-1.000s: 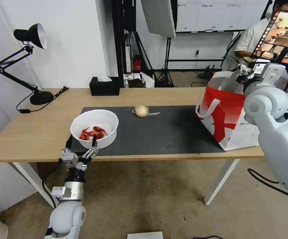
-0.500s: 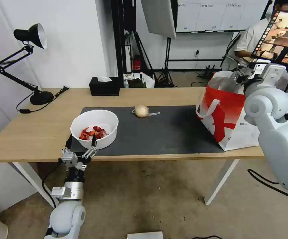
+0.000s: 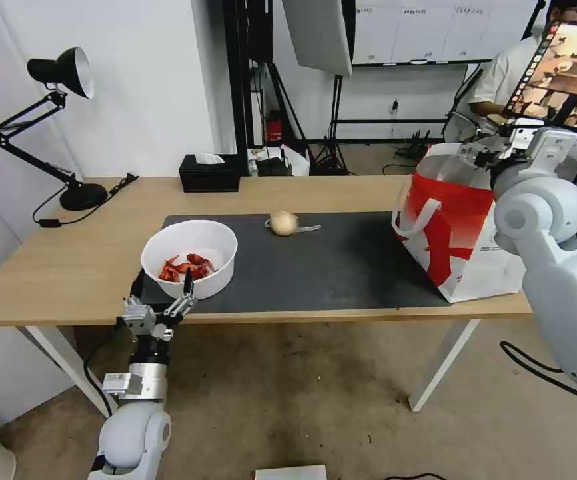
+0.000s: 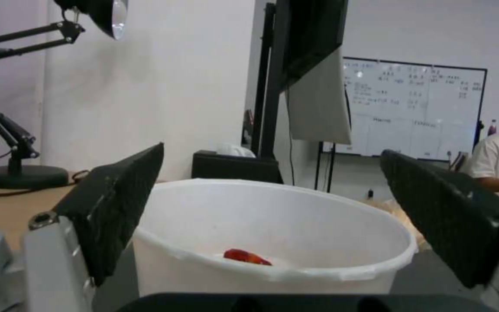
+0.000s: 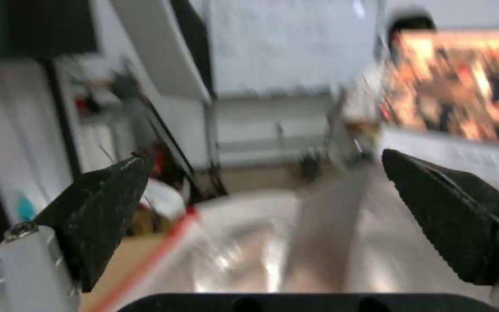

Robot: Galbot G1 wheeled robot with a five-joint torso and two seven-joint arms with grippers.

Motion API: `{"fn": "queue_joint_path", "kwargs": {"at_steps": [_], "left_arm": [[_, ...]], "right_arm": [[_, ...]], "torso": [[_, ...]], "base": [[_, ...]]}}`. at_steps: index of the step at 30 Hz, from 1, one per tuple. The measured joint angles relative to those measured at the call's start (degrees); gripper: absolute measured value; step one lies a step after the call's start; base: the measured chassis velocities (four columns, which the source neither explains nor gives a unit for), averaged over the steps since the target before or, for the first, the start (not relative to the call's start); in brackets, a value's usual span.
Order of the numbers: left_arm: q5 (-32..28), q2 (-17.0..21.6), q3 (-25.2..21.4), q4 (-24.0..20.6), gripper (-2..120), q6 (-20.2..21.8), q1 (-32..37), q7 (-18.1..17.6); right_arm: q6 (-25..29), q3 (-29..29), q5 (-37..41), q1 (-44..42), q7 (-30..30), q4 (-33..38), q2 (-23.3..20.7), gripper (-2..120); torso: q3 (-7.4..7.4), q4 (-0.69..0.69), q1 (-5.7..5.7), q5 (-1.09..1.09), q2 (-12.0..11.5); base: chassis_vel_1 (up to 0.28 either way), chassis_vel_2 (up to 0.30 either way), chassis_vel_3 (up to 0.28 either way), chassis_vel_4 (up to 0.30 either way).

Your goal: Pick up the trash from the table and place it into the takeout bag.

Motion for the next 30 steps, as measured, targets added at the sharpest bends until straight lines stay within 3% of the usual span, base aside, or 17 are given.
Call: {"fn": "queue_joint_path", "kwargs": {"at_steps": [2,4,14,23,30], "left_arm": [[0.0,-0.1,0.0,-0.1,100,0.0,0.0,0.0],[0.0,-0.1,0.0,-0.3,100,0.0,0.0,0.0],[0.0,-1.0,-0.2,-1.3,100,0.0,0.7,-0.1],[-0.1,-1.8,-0.7,-4.0,100,0.9,2.1,-0.2],[-0.8,-1.7,-1.2,-4.2,100,1.2,2.1,-0.3]], "right_arm": [[3.0,0.3,-2.6,-1.1,-3.3,0.2,-0.3,100],[9.4,1.7,-7.4,-4.4,-10.4,1.3,-1.0,100],[17.9,6.8,-9.8,-15.0,-15.3,6.3,-1.2,100],[27.2,12.5,-13.0,-28.4,-17.9,9.8,5.2,100],[34.6,16.8,-17.4,-41.9,-21.1,11.6,13.9,100]], "torso": [[0.00,0.00,0.00,0.00,0.0],[0.00,0.00,0.00,0.01,0.0],[0.00,-0.01,0.00,0.00,0.0],[0.00,0.00,0.00,0.01,0.0],[0.00,-0.01,-0.01,-0.01,0.0]], "base": [[0.000,0.000,0.000,0.000],[0.000,0.000,0.000,0.000],[0.000,0.000,0.000,0.000],[0.000,0.000,0.000,0.000],[0.000,0.000,0.000,0.000]]}}
